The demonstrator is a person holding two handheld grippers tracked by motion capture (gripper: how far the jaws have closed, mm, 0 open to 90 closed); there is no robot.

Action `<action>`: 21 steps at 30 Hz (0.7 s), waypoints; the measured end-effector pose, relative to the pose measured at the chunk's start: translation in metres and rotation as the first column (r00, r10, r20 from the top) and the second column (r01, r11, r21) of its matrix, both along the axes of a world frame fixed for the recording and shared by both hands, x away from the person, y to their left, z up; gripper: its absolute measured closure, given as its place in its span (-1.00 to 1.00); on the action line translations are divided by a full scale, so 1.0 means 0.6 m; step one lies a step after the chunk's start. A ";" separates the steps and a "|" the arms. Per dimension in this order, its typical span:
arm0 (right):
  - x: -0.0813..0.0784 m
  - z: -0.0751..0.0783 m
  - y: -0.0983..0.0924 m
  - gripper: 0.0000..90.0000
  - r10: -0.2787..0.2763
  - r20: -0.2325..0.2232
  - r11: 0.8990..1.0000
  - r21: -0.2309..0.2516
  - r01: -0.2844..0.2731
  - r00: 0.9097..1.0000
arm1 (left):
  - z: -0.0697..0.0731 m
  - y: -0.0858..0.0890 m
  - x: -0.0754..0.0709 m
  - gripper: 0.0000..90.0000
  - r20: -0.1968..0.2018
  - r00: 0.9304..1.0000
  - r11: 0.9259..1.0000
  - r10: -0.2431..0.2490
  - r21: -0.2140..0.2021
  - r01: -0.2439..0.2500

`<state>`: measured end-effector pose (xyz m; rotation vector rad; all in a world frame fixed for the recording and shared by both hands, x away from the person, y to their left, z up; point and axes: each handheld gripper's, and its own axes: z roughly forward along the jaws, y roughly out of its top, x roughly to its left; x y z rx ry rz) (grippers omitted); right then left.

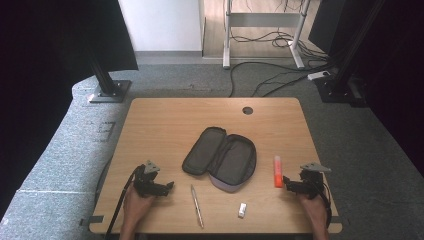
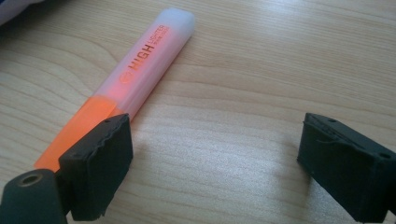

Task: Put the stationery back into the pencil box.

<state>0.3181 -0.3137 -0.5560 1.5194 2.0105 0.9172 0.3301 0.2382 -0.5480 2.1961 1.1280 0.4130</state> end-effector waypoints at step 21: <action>-0.011 0.040 0.005 -0.78 0.023 0.041 0.999 0.034 -0.024 0.999 | 0.000 0.000 0.000 -1.00 0.000 1.000 1.000 0.000 0.000 0.000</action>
